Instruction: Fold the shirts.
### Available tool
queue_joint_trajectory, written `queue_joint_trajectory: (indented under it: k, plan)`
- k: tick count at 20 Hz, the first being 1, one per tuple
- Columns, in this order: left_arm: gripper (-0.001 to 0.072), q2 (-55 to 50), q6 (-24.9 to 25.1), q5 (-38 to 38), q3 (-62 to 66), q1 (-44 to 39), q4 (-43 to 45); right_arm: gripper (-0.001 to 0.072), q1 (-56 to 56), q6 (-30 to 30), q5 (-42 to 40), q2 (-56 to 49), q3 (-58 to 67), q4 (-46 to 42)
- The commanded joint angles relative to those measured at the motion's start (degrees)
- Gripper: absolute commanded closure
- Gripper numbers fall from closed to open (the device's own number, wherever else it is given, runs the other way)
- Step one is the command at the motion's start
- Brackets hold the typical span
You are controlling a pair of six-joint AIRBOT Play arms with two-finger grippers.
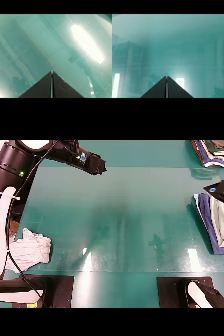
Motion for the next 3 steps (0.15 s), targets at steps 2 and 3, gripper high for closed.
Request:
queue_joint_trajectory:
  k: [2,3]
  plan:
    - [0.0682,0.0,0.0,0.3,0.0,0.0,0.0,0.0689,3.4,0.0,-1.1,0.0,0.0,0.5]
    - [0.0682,0.0,0.0,0.3,0.0,0.0,0.0,0.0689,3.1,0.0,-0.7,0.0,0.0,0.5]
